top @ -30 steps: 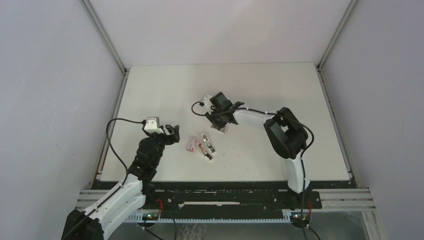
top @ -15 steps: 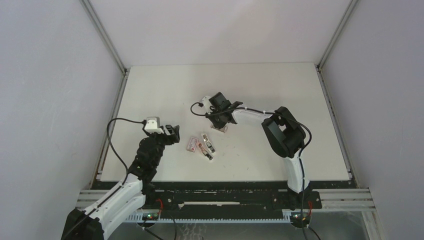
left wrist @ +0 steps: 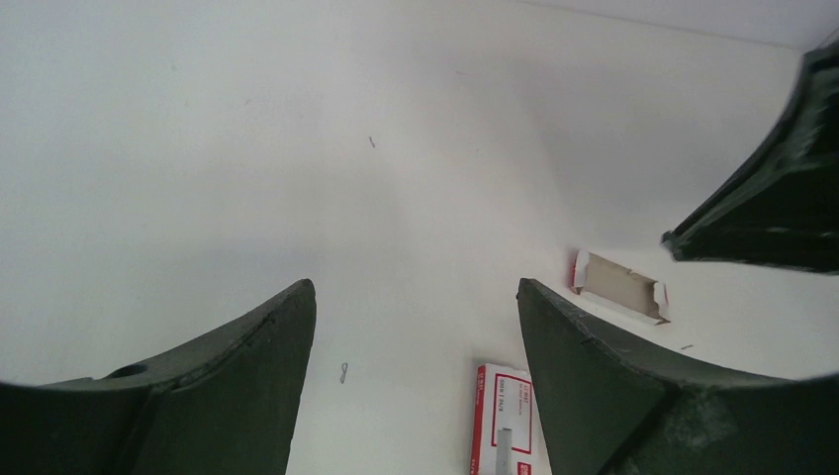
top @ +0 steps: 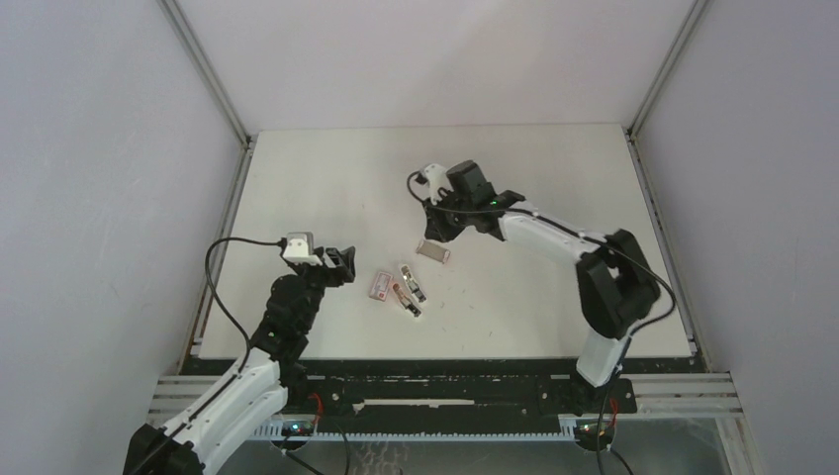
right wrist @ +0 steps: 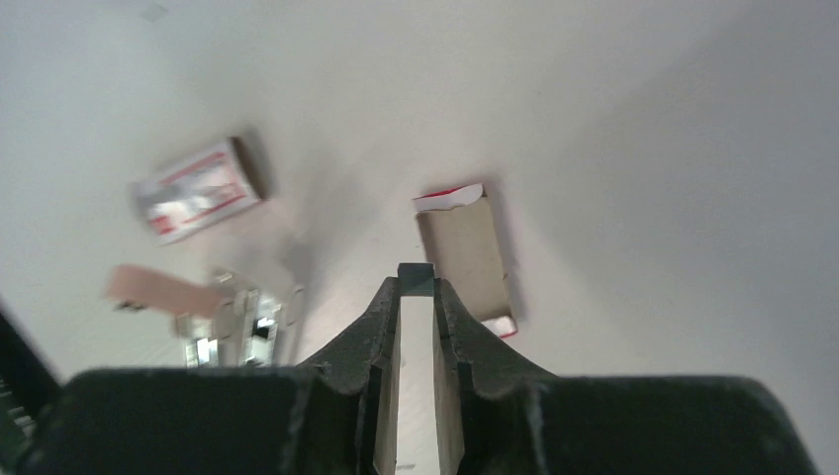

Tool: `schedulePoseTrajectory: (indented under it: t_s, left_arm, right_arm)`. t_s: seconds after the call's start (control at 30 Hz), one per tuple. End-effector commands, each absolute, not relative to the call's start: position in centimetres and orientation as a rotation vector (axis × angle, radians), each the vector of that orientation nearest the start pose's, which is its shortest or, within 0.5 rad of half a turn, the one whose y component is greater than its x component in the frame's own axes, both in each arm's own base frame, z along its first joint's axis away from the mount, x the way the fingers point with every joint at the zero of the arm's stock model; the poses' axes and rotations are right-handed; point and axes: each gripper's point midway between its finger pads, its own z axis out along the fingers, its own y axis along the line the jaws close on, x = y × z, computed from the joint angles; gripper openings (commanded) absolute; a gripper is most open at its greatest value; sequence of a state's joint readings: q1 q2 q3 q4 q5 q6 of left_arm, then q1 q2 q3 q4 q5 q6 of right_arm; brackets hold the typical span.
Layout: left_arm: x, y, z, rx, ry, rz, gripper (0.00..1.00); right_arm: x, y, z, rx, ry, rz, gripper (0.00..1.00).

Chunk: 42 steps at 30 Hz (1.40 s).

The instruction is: Load the staples into the stapler

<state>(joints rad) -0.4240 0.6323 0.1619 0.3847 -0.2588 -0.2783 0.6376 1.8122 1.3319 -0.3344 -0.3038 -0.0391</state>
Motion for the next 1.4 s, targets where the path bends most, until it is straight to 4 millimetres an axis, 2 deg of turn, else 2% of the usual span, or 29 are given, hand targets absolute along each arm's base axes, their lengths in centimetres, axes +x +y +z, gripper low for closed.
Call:
schedulePoseTrajectory:
  t_s: [0.0,0.03,0.13,0.17,0.3,0.5,0.63,0.83,1.03,1.37]
  left_arm:
    - [27.6,-10.7,18.6,-0.053,1.569,-0.459,0.77]
    - [27.3,-11.2,19.4,-0.048,1.552,-0.506,0.77]
    - [25.9,-13.5,22.3,0.002,1.495,-0.687,0.76]
    - [25.2,-14.5,23.3,0.027,1.48,-0.761,0.75]
    - [21.9,-18.4,26.9,0.139,1.42,-1.051,0.75]
    - [17.3,-22.9,29.8,0.315,1.413,-1.342,0.77]
    - [14.9,-25.1,31.6,0.4,1.387,-1.47,0.78]
    - [14.0,-27.1,32.1,0.425,1.424,-1.574,0.76]
    - [13.6,-27.8,32.5,0.422,1.43,-1.653,0.69]
    - [13.2,-28.4,33.2,0.43,1.425,-1.697,0.5]
  right_arm:
    - [30.9,32.4,18.4,-0.873,2.075,0.977,0.11]
    - [29.7,31.9,18.6,-0.869,2.075,1.023,0.11]
    - [26.4,30.9,21.2,-0.865,2.013,1.181,0.11]
    - [25.2,30.4,22.4,-0.868,1.98,1.224,0.11]
    - [21.0,29.6,25.0,-0.893,1.893,1.408,0.11]
    - [16.7,29.3,27.6,-0.951,1.745,1.598,0.11]
    - [15.4,29.5,28.0,-0.991,1.71,1.633,0.11]
    - [14.1,30.1,28.6,-1.039,1.666,1.691,0.11]
    - [13.4,30.2,29.0,-1.071,1.633,1.705,0.11]
    - [13.1,30.3,28.9,-1.082,1.634,1.702,0.11]
